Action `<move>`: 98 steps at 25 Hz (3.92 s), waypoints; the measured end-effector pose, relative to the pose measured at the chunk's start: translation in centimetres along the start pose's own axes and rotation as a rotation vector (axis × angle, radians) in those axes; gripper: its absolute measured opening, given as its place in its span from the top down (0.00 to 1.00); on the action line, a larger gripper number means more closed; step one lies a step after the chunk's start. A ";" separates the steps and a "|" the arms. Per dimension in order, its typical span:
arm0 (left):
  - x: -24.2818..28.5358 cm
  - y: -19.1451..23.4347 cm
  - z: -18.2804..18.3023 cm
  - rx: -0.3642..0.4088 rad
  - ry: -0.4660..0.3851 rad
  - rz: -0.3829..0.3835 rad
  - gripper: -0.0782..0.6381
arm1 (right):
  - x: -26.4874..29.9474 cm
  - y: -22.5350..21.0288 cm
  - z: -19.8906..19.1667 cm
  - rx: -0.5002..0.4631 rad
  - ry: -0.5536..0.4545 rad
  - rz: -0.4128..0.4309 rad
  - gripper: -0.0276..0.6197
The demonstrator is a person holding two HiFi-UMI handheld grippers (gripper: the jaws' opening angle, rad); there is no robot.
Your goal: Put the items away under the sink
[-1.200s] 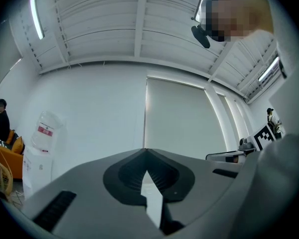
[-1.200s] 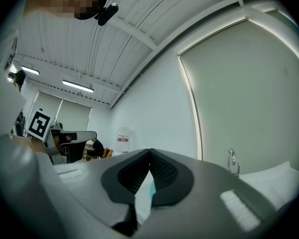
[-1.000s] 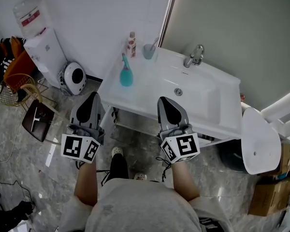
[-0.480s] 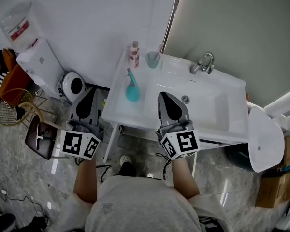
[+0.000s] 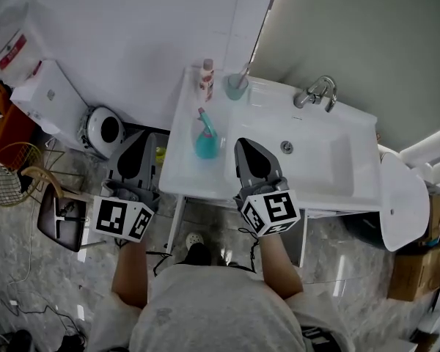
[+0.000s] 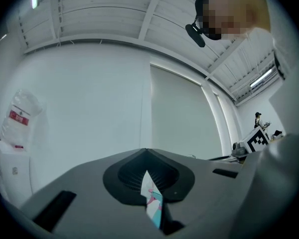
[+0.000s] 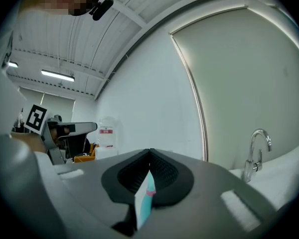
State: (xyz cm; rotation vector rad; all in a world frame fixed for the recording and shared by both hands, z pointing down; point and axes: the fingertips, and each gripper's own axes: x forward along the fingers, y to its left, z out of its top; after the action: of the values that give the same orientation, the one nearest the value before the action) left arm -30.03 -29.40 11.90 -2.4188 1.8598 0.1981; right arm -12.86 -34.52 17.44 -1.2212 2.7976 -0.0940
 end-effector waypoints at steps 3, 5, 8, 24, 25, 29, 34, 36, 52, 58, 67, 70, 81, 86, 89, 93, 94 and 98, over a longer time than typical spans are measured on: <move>0.4 1.0 -1.4 -0.025 0.021 -0.002 0.89 | 1.3 0.1 -2.2 0.012 0.059 0.006 0.94; 0.6 1.5 -2.3 -0.039 0.034 -0.004 0.89 | 2.2 0.3 -3.5 0.011 0.099 0.013 0.94; 0.8 2.3 -3.4 -0.056 0.050 -0.007 0.89 | 3.7 0.5 -5.1 0.001 0.149 0.024 0.88; 0.1 6.3 -6.9 -0.103 0.111 0.028 0.89 | 9.7 -0.5 -13.0 -0.004 0.361 0.045 0.67; 0.1 6.5 -7.0 -0.106 0.113 0.031 0.89 | 9.9 -0.4 -13.4 -0.002 0.369 0.045 0.66; -0.2 7.4 -7.7 -0.111 0.124 0.046 0.89 | 10.4 -0.3 -15.3 0.000 0.400 0.036 0.65; -0.5 8.3 -8.3 -0.115 0.140 0.059 0.89 | 11.0 -0.3 -16.6 0.001 0.415 0.016 0.65; -0.7 8.6 -8.5 -0.116 0.144 0.064 0.89 | 11.2 -0.5 -16.8 -0.005 0.413 0.000 0.65; -0.7 7.7 -8.4 -0.116 0.139 0.036 0.89 | 9.4 -0.3 -13.5 -0.024 0.321 -0.027 0.74; -0.5 5.4 -7.7 -0.104 0.121 0.018 0.89 | 7.1 -0.2 -10.3 -0.023 0.259 -0.013 0.74; -1.7 -0.7 -5.9 -0.069 0.102 0.027 0.89 | 1.7 -0.5 -7.0 -0.008 0.205 0.028 0.74; -2.2 -3.1 -5.0 -0.053 0.091 0.026 0.89 | -0.3 -0.8 -6.0 -0.005 0.190 0.046 0.74; -5.3 -10.6 -2.4 -0.015 0.047 0.072 0.89 | -7.8 -1.3 -3.5 -0.010 0.148 0.117 0.74; -7.0 -13.9 -2.0 -0.002 0.031 0.096 0.89 | -11.0 -1.3 -3.2 -0.010 0.136 0.152 0.74; -8.0 -15.7 -1.9 0.011 0.023 0.114 0.89 | -12.9 -1.2 -3.2 -0.011 0.135 0.173 0.74; -9.3 -18.0 -2.0 0.016 0.020 0.139 0.89 | -15.3 -1.2 -3.6 -0.006 0.141 0.200 0.74; -9.7 -18.5 -2.1 0.016 0.022 0.145 0.89 | -15.8 -1.2 -3.8 -0.004 0.144 0.206 0.74; -11.1 -19.9 -2.6 0.015 0.036 0.168 0.89 | -17.3 -0.8 -5.0 -0.003 0.159 0.227 0.74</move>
State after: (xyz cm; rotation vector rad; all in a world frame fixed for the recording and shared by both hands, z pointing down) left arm -13.50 -14.07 15.91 -2.2718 2.0732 0.1515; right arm -1.07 -22.22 23.46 -0.9262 3.0518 -0.1790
